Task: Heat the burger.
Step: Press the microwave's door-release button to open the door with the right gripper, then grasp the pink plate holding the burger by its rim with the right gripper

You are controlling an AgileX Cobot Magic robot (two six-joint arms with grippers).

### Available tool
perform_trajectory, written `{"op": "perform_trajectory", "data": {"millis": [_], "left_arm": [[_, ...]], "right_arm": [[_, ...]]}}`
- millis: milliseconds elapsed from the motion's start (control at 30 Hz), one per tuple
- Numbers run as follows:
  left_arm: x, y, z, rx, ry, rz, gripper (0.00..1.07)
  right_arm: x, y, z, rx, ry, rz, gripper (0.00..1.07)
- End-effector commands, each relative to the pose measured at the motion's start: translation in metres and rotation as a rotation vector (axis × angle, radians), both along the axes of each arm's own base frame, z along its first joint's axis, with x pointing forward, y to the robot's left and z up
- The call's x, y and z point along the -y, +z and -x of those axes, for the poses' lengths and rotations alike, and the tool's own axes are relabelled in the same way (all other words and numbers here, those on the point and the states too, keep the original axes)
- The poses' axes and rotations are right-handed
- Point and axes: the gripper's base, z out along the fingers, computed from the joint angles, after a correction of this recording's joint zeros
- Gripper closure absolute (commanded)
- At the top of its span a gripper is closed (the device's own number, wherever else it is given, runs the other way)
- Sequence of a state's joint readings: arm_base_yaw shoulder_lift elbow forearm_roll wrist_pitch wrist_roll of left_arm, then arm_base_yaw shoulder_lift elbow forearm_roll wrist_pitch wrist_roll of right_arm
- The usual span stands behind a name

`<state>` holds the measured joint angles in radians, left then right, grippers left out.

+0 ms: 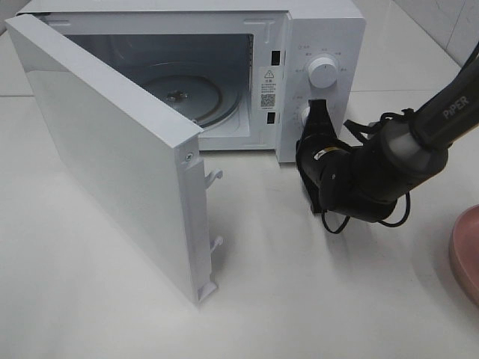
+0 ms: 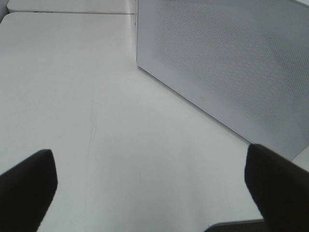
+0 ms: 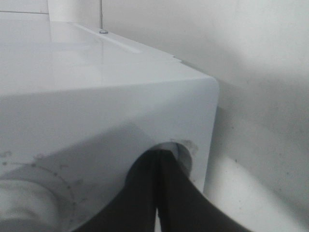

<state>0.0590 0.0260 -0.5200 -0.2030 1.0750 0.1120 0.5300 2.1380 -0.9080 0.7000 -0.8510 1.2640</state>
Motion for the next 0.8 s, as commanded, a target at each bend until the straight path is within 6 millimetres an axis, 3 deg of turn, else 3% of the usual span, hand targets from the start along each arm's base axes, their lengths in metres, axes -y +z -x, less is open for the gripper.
{"op": "perform_trajectory", "data": {"millis": [33, 400, 733, 800], "left_arm": [[0.001, -0.001, 0.000, 0.002, -0.002, 0.007, 0.09], [0.001, -0.001, 0.000, 0.002, -0.002, 0.007, 0.09], [0.001, -0.001, 0.000, 0.002, -0.002, 0.007, 0.09], [0.001, -0.001, 0.000, 0.002, -0.002, 0.007, 0.09]], "right_arm": [[-0.002, 0.023, -0.007, 0.090, 0.061, 0.033, 1.07], [0.001, 0.022, 0.014, -0.087, 0.175, 0.109, 1.07], [0.008, 0.043, 0.041, -0.159, 0.320, 0.223, 1.07], [0.008, 0.050, 0.049, -0.187, 0.413, 0.293, 1.07]]}}
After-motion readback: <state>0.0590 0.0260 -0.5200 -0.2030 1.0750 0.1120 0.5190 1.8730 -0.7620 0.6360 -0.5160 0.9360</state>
